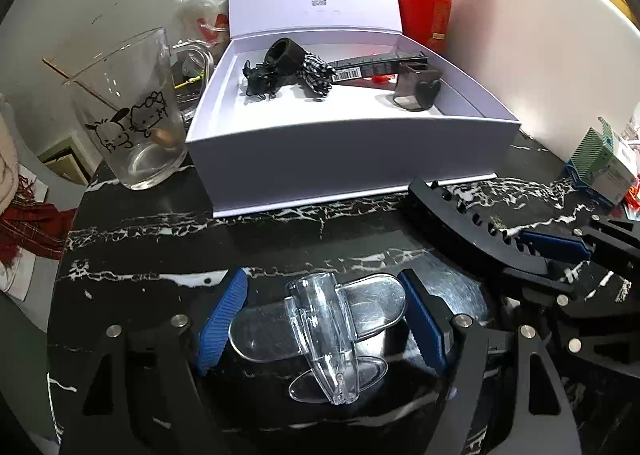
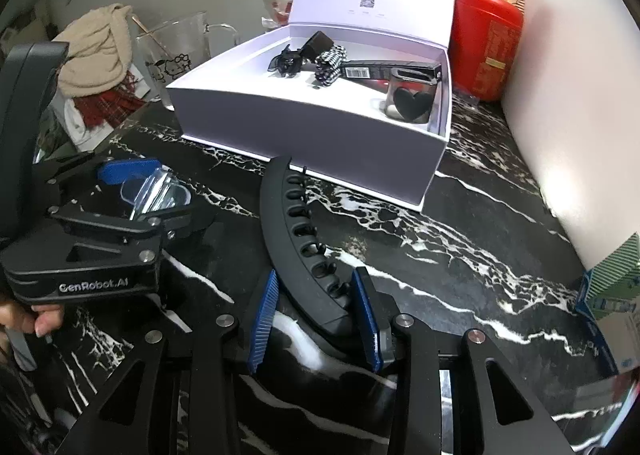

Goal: Organize rigid objects
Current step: 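Grasp the clear plastic clip with the left tool while the right tool grasps the black claw clip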

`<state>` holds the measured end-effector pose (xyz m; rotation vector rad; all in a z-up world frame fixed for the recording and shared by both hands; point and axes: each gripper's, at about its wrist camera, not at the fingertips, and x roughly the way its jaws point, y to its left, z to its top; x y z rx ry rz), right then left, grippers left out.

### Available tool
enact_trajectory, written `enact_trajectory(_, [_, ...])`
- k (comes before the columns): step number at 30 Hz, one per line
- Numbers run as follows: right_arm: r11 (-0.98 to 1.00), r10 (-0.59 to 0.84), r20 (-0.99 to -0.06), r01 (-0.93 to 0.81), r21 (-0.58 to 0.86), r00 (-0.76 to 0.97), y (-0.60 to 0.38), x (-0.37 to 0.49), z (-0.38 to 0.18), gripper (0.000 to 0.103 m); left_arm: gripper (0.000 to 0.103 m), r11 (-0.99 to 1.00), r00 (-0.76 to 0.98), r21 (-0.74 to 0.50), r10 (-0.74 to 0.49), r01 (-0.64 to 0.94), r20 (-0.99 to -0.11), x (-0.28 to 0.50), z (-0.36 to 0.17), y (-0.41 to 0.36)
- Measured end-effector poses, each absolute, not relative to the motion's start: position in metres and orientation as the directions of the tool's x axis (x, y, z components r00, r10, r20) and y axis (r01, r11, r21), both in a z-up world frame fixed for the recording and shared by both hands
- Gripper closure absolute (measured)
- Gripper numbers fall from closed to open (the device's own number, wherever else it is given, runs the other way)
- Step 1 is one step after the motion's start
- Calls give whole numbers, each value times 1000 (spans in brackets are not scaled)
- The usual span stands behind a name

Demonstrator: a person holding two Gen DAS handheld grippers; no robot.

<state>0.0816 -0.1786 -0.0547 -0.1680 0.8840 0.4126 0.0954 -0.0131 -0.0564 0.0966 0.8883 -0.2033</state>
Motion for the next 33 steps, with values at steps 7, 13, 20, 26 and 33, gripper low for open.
enact_trajectory(7, [917,278,-780,-396,42,560,-186,70,-56,67,26,976,599,-36,-162,216,-784,83,-54,-11])
enact_trajectory(13, [918,299,-787,-387,84,540,-194,54,-54,67,26,974,597,-41,-169,222,-784,67,-53,-10])
enact_trajectory(20, [921,279,-788,-385,58,548,-188,45,-52,50,26,976,608,-29,-159,217,-778,54,-51,-6])
enact_trajectory(26, [916,251,-745,-402,-24,617,-174,58,-46,38,26,979,617,-34,-153,200,-772,52,-49,-1])
enact_trajectory(33, [911,248,-777,-413,-17,579,-156,77,-53,47,26,982,616,-35,-143,185,-775,52,-52,5])
